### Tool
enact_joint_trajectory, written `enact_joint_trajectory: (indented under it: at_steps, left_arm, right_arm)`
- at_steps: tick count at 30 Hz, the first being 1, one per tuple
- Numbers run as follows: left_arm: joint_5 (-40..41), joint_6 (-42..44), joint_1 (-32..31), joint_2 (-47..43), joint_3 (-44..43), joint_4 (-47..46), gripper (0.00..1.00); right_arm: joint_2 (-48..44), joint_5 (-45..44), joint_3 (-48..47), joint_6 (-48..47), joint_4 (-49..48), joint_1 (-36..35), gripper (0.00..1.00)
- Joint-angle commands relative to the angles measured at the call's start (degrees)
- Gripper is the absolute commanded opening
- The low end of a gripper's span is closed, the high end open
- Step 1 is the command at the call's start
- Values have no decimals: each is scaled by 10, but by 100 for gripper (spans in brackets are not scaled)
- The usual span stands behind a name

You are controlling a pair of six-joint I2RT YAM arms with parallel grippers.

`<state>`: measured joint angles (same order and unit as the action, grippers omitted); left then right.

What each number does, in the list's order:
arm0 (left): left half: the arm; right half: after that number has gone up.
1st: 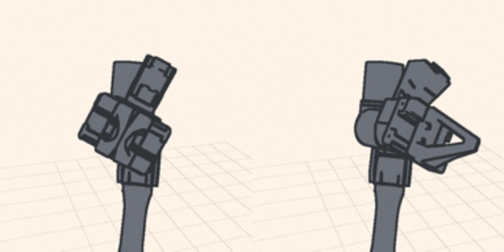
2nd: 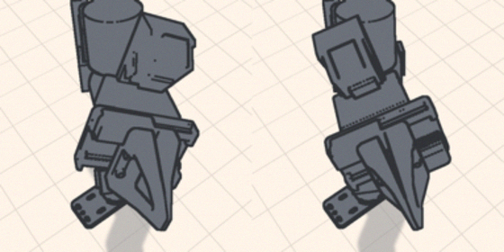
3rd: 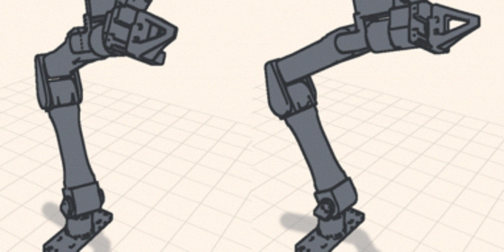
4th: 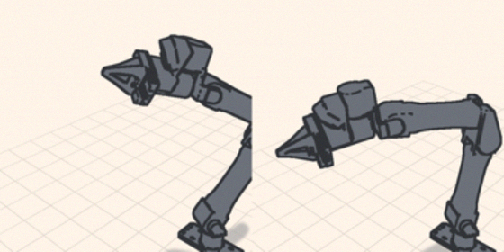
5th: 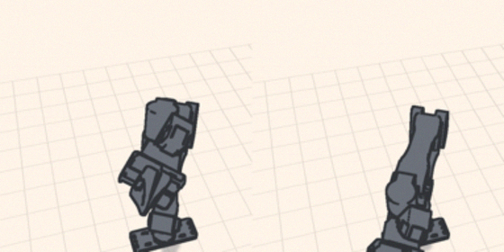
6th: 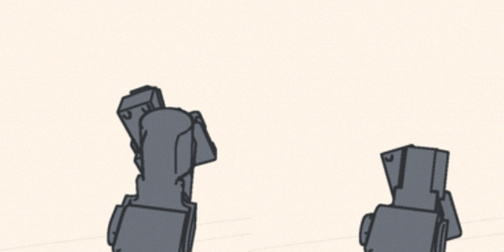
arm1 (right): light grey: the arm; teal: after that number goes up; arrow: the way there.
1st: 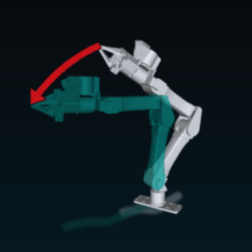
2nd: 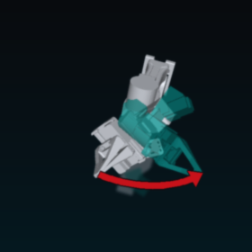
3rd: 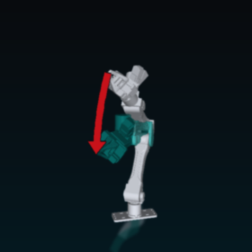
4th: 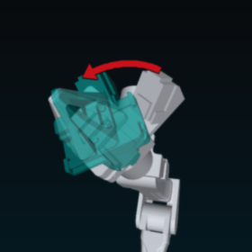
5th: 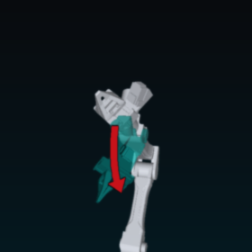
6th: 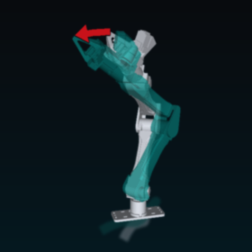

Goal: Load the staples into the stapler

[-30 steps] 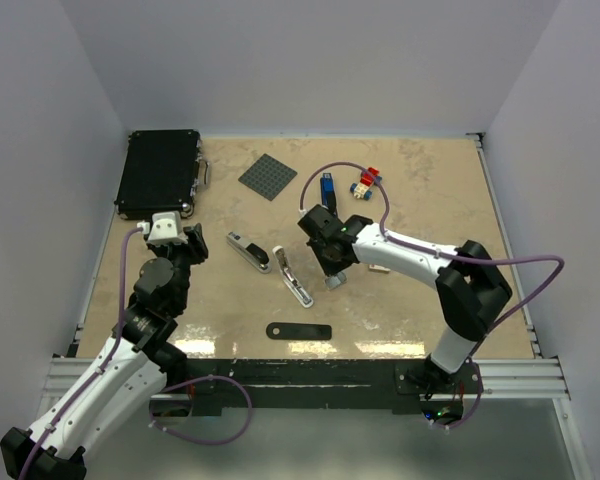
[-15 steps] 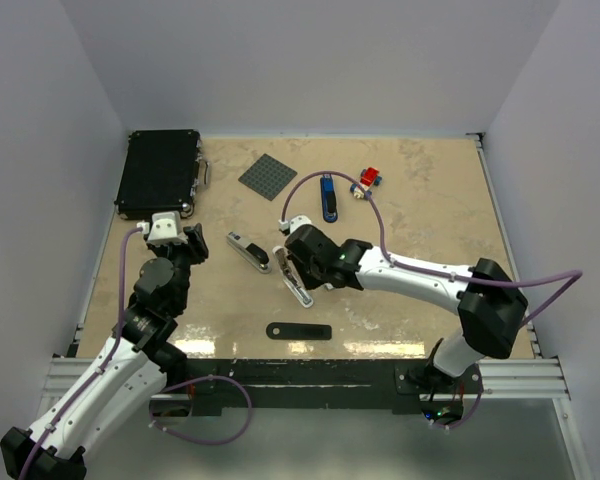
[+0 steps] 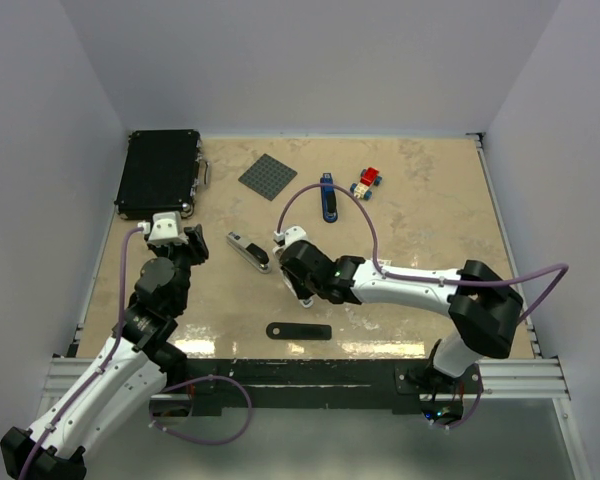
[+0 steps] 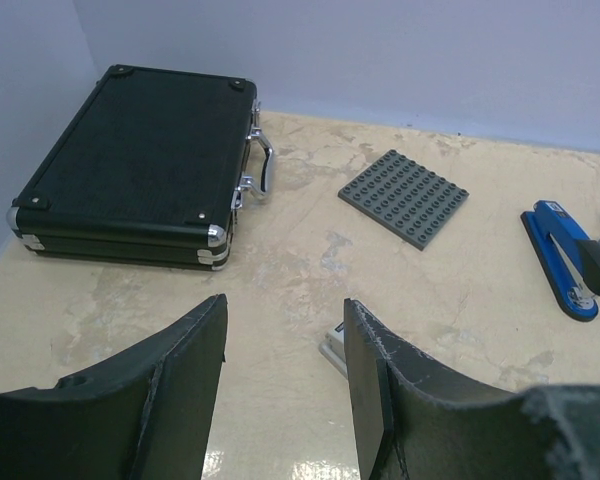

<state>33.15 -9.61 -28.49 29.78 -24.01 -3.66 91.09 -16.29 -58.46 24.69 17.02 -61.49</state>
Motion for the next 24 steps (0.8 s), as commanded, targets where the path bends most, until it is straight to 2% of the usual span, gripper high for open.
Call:
enact_joint_trajectory:
  at_steps: [1, 24]
  left_arm:
    - [-8, -13, 5, 0, -24, -10, 55]
    - [-6, -11, 5, -5, -24, -10, 55]
  right_arm:
    - [9, -40, 5, 6, -34, -2, 9]
    - [43, -51, -5, -19, -47, -2, 8]
